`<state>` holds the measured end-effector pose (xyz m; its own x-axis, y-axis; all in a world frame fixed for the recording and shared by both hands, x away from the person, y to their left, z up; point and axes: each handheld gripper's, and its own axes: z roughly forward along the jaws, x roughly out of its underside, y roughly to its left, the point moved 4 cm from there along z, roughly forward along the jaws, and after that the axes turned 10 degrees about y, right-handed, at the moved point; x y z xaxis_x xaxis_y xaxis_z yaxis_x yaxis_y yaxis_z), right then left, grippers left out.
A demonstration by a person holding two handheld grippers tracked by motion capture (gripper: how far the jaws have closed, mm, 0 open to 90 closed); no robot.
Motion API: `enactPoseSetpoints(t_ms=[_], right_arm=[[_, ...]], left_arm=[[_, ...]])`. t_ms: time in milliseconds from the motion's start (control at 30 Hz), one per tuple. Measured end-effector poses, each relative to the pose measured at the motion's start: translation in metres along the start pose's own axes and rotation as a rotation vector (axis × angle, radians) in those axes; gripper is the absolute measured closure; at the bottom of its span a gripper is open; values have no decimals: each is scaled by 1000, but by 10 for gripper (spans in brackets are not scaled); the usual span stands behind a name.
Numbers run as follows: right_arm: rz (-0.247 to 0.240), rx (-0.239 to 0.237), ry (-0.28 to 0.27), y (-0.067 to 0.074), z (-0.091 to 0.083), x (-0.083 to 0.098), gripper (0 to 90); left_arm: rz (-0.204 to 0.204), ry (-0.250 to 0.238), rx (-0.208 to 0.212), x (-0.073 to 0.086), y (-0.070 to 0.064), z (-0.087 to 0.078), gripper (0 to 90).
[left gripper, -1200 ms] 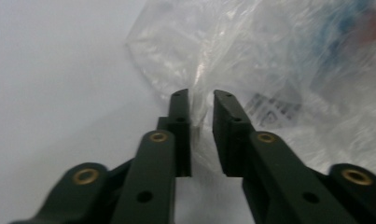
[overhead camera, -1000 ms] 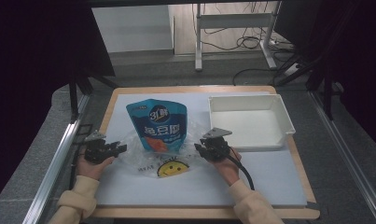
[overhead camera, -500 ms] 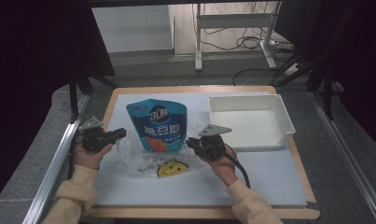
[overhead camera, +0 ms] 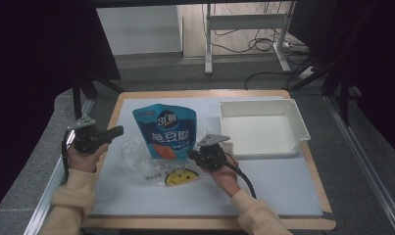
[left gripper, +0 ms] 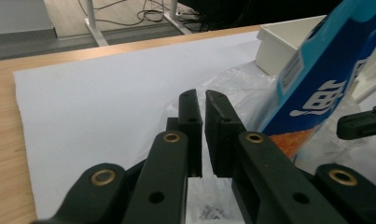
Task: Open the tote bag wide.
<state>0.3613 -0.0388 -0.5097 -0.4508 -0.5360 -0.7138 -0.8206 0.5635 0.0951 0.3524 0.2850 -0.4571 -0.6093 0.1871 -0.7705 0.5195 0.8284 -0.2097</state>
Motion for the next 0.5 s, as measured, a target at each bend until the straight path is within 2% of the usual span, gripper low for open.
enactPoseSetpoints(t_ms=[67,100,133,167,267,333,500], right_arm=[[-5,-9,5,2,2,-1,892],[-14,-18,11,6,7,-3,892],[-14,-18,11,6,7,-3,892],[-20,-21,15,8,9,-3,892],[-45,-33,46,15,23,-3,893],[-50,-34,55,16,27,-2,892],[-58,-43,116,21,50,6,892]], left_arm=[[17,46,14,1,-7,13,898],[28,105,27,3,-11,31,900],[28,105,27,3,-11,31,900],[27,126,30,3,-11,38,900],[-10,186,73,7,-6,66,900],[-31,209,81,10,-2,82,900],[-78,248,106,12,9,109,900]])
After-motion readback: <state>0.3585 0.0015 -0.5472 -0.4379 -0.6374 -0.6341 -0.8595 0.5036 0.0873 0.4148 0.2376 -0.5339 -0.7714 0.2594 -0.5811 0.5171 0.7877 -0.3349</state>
